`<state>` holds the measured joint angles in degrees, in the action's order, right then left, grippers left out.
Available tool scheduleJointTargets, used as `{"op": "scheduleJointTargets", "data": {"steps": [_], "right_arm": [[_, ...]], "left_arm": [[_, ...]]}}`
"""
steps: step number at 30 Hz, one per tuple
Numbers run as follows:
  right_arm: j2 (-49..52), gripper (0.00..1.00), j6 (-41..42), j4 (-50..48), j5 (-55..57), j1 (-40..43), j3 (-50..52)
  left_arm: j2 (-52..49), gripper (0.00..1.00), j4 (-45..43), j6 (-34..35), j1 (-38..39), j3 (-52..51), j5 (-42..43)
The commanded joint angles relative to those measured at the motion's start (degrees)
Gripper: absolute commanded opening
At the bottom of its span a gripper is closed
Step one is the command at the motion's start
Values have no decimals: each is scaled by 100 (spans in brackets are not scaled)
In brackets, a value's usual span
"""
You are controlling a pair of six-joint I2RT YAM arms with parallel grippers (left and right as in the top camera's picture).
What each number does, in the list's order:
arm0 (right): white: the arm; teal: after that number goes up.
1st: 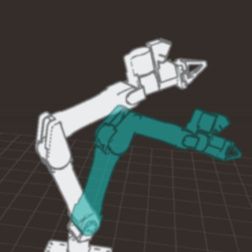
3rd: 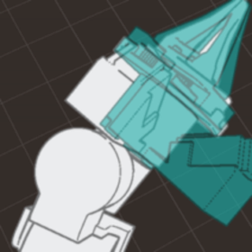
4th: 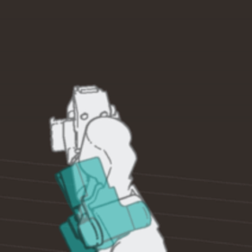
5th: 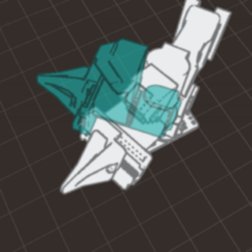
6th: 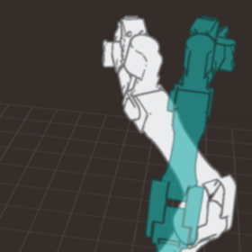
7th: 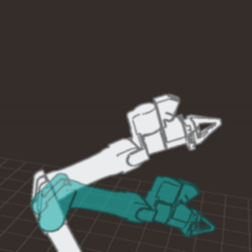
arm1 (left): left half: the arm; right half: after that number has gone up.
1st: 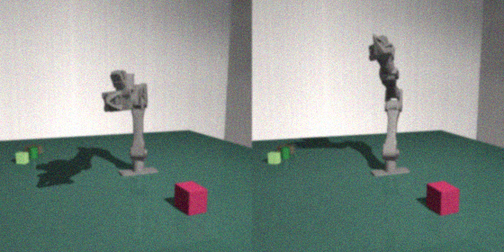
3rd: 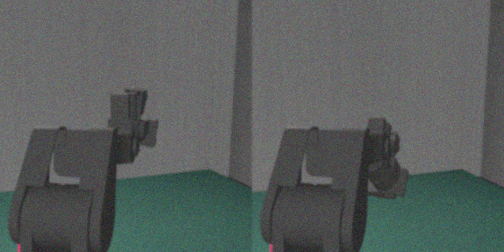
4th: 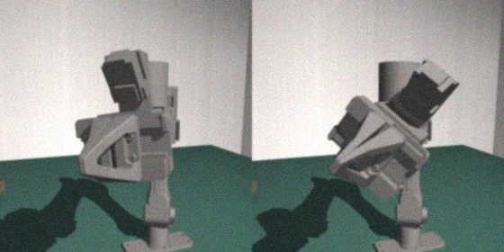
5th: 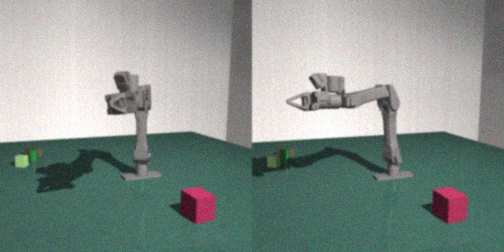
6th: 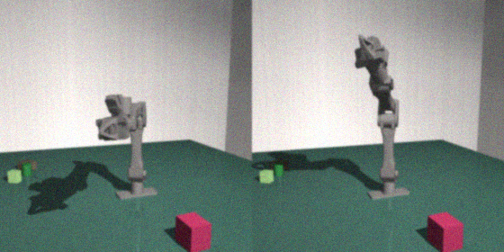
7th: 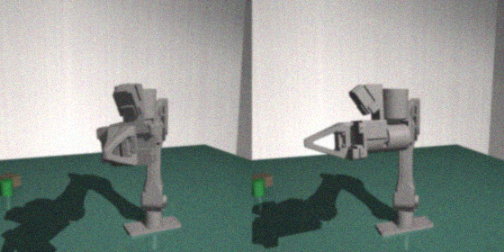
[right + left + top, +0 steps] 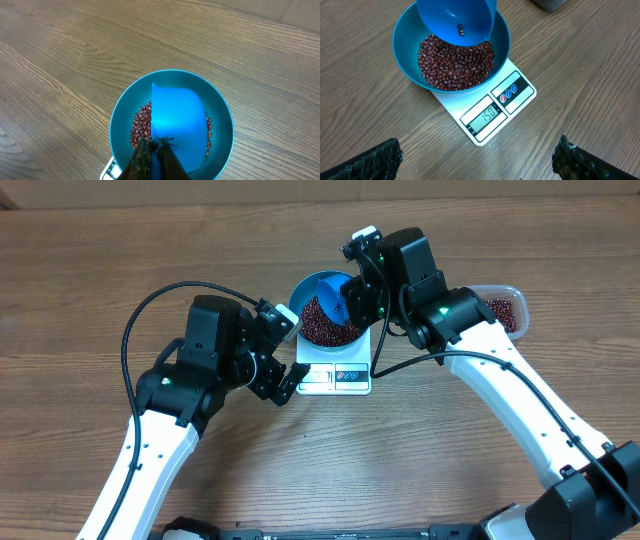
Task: Scoop item into bowl and weigh 150g on scale
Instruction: 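Tilt the scoop over the bowl to trickle beans in with the right gripper, then carry the scoop right to the bean tub with the right gripper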
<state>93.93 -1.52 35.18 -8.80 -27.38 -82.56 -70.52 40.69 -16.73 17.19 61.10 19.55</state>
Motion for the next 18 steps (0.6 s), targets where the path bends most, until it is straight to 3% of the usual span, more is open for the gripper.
{"op": "scheduleJointTargets", "data": {"steps": [1,9,18], "right_arm": [[-57,4,26,-42,-55,13,-103],[-122,4,1366,-229,-575,310,-118],[-297,4,1827,-155,-846,1506,-118]], "left_arm": [[-35,100,-20,-87,-24,-55,103],[-35,100,-20,-87,-24,-55,103],[-35,100,-20,-87,-24,-55,103]]}}
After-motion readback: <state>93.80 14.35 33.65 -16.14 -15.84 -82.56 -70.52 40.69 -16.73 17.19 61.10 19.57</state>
